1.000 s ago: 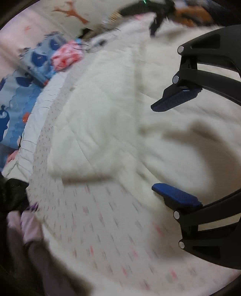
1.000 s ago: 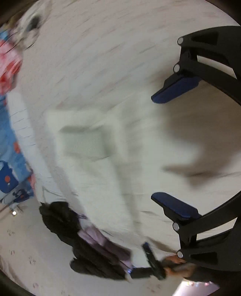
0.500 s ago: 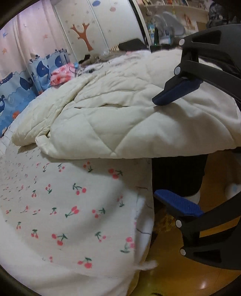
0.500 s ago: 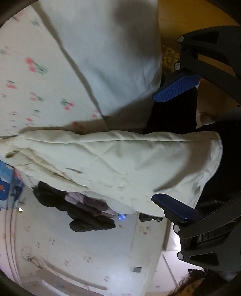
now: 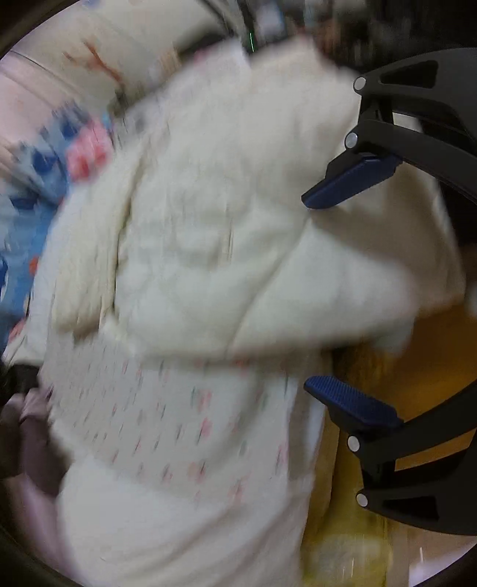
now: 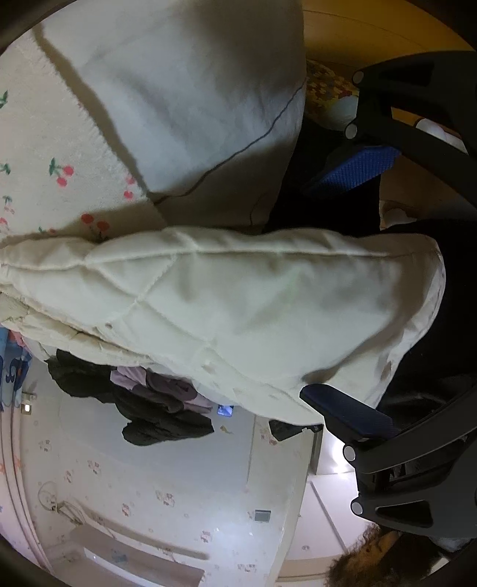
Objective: Fold large clothes
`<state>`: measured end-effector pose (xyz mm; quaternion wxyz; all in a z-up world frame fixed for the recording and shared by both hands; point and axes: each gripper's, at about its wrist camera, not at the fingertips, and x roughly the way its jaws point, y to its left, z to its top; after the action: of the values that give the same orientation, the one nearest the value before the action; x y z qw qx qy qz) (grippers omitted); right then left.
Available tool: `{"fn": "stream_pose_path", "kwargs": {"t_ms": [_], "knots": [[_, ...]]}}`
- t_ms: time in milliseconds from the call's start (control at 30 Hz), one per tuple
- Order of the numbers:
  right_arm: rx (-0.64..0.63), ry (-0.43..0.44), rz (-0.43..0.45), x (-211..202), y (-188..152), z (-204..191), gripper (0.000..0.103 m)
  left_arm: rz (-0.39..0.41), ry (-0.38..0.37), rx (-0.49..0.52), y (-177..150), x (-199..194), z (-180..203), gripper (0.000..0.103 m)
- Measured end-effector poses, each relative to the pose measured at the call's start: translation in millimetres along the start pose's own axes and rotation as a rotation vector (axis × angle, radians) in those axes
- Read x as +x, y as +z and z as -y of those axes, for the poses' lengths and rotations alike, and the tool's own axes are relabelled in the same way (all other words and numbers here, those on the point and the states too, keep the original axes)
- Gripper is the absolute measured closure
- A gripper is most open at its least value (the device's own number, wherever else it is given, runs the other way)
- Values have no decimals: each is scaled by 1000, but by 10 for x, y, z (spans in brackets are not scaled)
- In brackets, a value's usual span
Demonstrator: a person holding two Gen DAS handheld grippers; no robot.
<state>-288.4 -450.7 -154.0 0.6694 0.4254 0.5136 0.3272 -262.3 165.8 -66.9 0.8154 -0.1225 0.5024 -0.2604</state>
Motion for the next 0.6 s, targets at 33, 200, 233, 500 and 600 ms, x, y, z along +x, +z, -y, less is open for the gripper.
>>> {"fn": "stream_pose_path", "kwargs": {"t_ms": [33,200,233,500,600], "knots": [[-4,8,3,-17,5,-15,7,13,-102,-47,13,-31,-99,14],[-20,55,-6,-68,4,-26,7,58,-270,-339,-93,-27,-928,7],[-18,60,-10,-60,11,-28,7,28,-314,-360,-128,59,-1025,7],[-3,74,12,-12,68,31,7,-133,-504,-294,-225,616,-640,7],[-42,62,50,-13,52,-14,14,-95,-446,-304,-184,565,-585,22]]}}
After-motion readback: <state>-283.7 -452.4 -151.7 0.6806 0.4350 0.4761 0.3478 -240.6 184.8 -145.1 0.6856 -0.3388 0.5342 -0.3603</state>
